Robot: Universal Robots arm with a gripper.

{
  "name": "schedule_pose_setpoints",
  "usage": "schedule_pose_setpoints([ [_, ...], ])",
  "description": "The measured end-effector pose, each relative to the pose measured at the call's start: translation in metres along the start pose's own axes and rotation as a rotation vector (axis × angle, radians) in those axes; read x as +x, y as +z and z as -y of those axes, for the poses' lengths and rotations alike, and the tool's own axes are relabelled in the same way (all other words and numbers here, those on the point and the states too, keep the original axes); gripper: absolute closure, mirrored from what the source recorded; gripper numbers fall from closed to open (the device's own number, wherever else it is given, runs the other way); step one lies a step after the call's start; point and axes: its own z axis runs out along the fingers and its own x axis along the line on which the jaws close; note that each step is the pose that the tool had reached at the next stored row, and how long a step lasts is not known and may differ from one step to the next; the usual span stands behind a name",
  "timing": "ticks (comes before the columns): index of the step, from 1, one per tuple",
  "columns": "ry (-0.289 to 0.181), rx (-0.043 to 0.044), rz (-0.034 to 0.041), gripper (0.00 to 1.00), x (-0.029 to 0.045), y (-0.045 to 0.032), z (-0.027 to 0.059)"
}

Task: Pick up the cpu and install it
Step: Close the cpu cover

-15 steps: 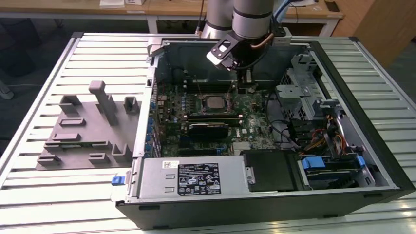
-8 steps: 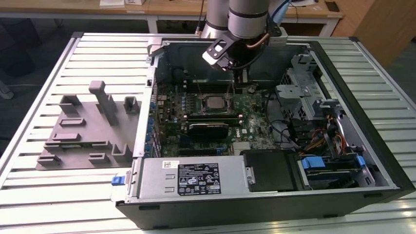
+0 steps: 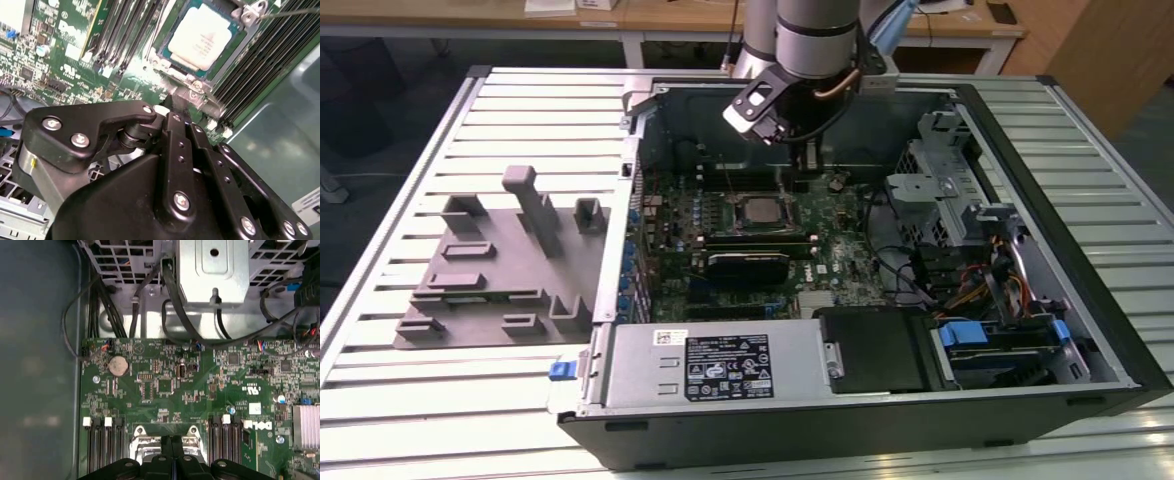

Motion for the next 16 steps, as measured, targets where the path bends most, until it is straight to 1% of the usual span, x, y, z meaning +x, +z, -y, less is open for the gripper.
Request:
schedule_pose_setpoints([
  [4, 0.0, 0.0, -0.0001, 0.89, 0.0, -0.0003, 0.0068],
  [6, 0.001, 0.0, 0.0, 0.89, 0.0, -0.0004, 0.0088],
  [11, 0.001, 0.0, -0.0001, 0.89, 0.0, -0.0004, 0.0091],
  [12, 0.001, 0.0011, -0.0003, 0.89, 0.0, -0.0002, 0.0092],
  [16, 0.0, 0.0203, 0.0008, 0.89, 0.0, 0.0029, 0.0094],
])
